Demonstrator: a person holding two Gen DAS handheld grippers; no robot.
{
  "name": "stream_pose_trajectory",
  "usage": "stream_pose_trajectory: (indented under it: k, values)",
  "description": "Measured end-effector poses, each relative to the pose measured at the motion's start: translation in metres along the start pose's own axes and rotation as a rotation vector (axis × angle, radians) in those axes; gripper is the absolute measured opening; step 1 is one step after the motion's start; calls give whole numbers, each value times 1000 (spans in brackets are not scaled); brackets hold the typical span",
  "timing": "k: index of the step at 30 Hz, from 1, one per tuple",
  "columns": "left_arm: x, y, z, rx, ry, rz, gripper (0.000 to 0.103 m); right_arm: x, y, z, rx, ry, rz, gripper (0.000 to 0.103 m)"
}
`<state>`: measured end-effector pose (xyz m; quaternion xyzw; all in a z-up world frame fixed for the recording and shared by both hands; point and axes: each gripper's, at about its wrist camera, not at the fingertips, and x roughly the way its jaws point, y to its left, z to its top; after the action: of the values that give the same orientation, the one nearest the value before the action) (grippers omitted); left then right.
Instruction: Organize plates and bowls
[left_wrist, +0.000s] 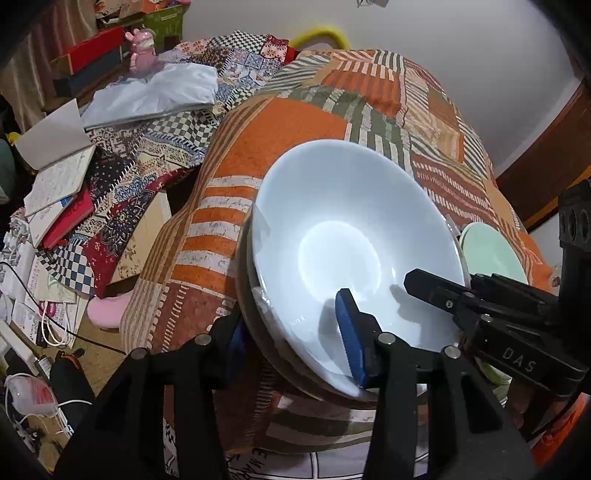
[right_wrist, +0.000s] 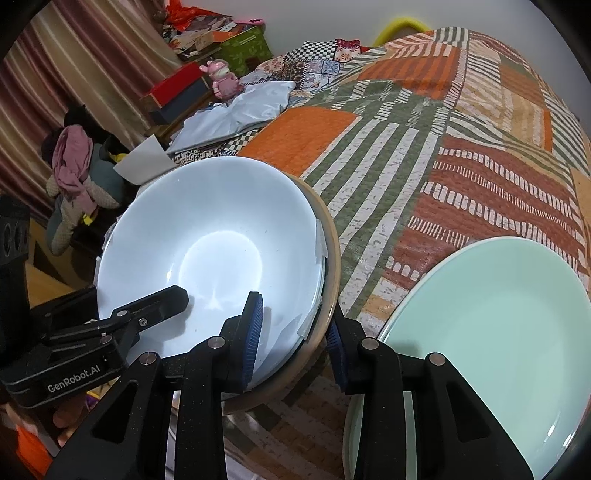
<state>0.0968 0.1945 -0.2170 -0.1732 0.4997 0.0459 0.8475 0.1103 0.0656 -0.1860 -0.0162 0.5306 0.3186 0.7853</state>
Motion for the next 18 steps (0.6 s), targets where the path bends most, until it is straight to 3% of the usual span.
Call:
stream_pose_trajectory:
  k: [18]
  values:
    - [-36, -39, 6, 54, -98, -11, 46, -49, -13, -3, 29, -116, -4, 31]
